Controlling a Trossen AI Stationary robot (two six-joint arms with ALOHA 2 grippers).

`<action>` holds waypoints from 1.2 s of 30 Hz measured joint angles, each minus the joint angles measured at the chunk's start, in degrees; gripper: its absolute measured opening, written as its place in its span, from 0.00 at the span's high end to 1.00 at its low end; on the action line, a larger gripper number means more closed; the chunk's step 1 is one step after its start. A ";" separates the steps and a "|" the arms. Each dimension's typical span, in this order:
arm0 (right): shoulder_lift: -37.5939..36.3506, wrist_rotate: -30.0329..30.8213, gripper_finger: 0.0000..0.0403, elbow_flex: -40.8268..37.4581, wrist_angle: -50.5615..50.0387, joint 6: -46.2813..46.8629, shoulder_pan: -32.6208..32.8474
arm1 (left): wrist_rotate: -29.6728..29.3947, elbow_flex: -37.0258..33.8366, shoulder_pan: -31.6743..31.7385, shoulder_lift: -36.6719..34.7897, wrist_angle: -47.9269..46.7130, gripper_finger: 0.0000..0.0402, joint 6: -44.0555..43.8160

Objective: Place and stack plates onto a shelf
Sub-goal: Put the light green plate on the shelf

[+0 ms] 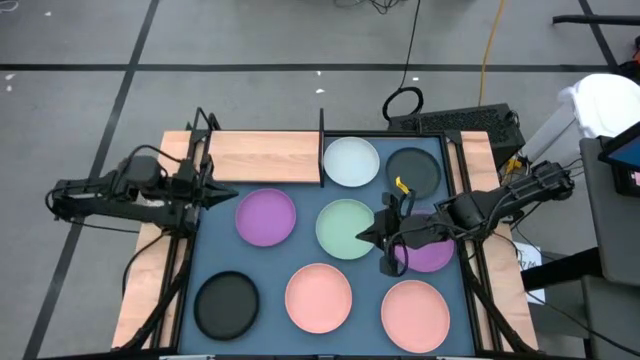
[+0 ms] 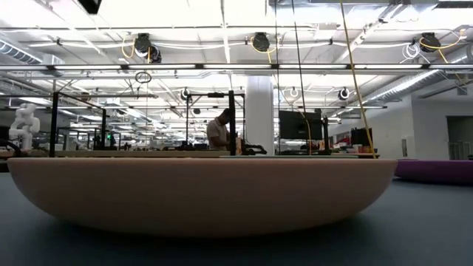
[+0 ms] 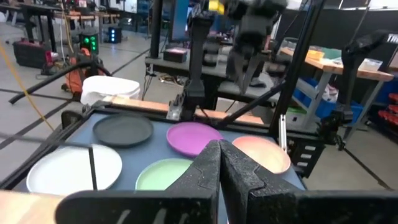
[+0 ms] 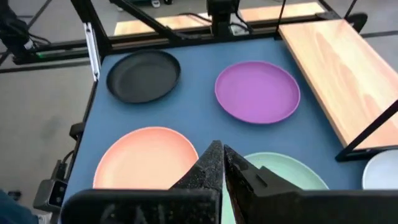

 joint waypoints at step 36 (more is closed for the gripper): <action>-0.02 -19.70 1.00 -12.19 -21.81 39.50 -19.47 | -8.34 12.59 -5.76 26.70 -9.45 0.98 -27.35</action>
